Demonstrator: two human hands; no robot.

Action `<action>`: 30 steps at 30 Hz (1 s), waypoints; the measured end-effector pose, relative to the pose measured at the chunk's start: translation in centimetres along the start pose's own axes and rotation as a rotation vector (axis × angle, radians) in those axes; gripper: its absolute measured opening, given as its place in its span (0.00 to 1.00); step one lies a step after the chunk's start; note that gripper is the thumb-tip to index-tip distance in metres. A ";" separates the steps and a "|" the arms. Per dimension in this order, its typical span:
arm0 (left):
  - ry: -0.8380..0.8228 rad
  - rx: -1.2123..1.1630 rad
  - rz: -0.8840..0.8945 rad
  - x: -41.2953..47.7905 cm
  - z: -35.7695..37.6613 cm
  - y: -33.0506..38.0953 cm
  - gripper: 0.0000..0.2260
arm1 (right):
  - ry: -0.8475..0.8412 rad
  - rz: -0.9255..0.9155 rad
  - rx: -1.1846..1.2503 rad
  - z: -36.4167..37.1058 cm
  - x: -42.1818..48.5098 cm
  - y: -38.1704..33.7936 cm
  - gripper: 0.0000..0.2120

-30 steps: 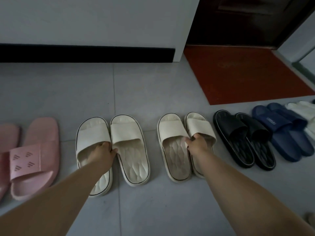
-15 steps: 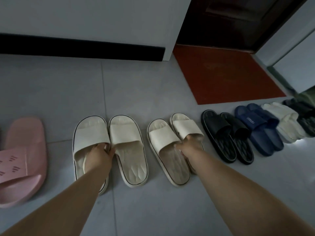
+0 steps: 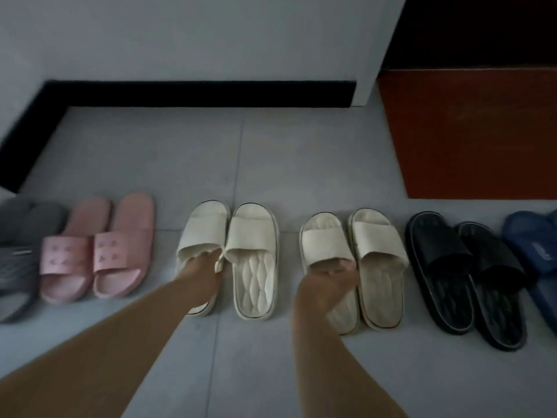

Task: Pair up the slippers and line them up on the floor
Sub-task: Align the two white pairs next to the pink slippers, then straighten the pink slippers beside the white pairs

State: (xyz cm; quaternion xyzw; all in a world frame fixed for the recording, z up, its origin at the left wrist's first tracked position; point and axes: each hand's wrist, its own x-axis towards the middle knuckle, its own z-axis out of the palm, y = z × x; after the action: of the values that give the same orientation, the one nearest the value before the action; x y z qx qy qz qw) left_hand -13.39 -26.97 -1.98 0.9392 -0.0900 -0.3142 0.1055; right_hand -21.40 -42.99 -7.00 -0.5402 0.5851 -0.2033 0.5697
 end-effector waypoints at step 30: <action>-0.259 0.362 0.247 11.3 -11.9 -25.8 0.31 | -0.293 -0.272 -1.034 13.5 -11.0 3.9 0.21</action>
State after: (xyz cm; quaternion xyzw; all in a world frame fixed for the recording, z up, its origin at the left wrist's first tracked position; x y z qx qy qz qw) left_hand 5.41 -3.12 -5.76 0.8765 -0.2717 -0.3954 -0.0394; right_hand -13.54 -27.07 -9.05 -0.8427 0.4485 0.1160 0.2743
